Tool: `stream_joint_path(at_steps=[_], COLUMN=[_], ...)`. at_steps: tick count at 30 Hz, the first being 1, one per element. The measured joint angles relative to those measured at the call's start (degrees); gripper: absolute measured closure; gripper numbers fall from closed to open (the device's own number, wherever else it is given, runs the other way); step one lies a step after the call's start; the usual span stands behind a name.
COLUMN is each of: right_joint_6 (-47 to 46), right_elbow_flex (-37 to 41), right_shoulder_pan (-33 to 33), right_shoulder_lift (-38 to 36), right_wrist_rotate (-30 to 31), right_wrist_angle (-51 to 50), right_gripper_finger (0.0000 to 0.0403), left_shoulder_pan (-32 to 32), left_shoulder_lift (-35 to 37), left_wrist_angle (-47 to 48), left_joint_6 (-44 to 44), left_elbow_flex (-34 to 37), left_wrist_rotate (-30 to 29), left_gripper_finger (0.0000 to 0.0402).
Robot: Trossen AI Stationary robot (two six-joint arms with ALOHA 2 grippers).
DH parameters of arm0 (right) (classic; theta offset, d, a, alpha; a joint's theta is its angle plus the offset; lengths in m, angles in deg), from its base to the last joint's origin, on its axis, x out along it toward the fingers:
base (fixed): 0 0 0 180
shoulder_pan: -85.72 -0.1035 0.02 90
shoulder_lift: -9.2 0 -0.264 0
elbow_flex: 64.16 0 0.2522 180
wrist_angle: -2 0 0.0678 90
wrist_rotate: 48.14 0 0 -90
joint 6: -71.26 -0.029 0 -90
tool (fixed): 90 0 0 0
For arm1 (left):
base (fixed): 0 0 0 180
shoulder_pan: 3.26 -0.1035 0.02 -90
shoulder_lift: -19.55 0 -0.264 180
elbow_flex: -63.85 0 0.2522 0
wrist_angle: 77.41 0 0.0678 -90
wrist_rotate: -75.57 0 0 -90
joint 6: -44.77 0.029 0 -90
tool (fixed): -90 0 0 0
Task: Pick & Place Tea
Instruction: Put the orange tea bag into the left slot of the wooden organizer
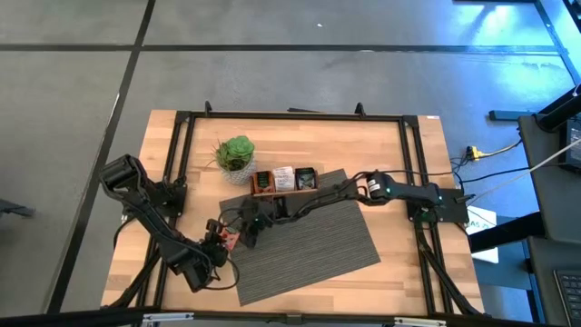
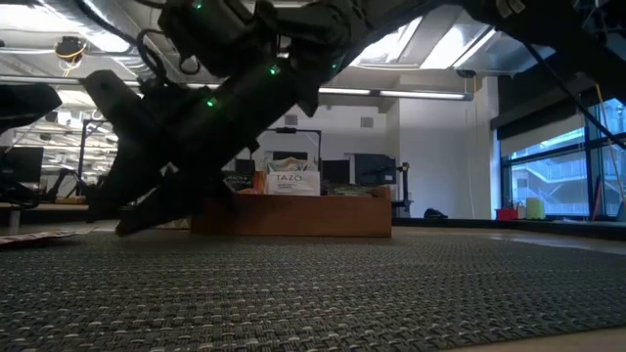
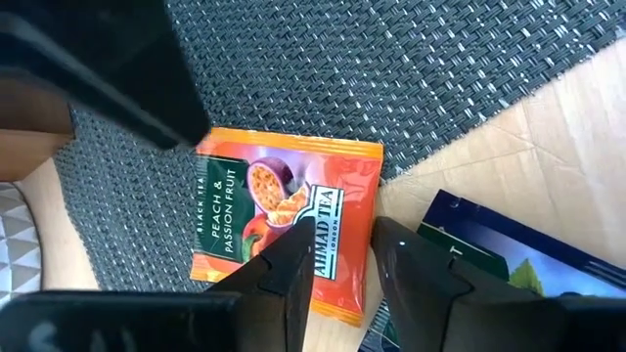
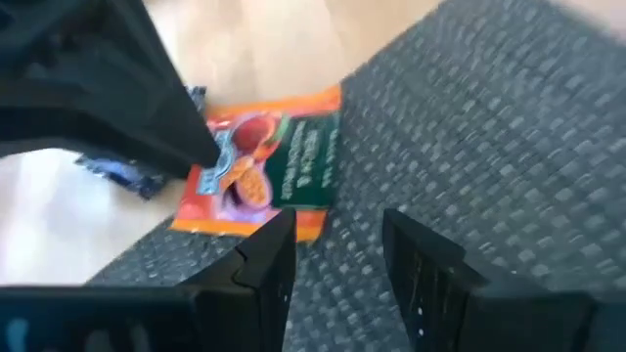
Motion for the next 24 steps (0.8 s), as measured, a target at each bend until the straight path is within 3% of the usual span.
stream_joint_path(at_steps=[4,24], right_joint_6=[-4.0,-5.8], right_elbow_flex=[0.0,0.0], right_shoulder_pan=[0.0,0.9], right_shoulder_lift=[0.5,1.1], right_wrist_rotate=[-3.8,-5.1], right_wrist_angle=[0.6,1.8], right_gripper_finger=[0.0248,0.025], left_shoulder_pan=[-0.5,-1.1], left_shoulder_lift=[0.0,0.0], left_wrist_angle=[-0.1,-2.1], left_joint_6=[-0.1,-0.6], left_elbow_flex=[0.0,0.1], left_wrist_rotate=[0.0,-2.5], left_gripper_finger=[0.0292,0.0292])
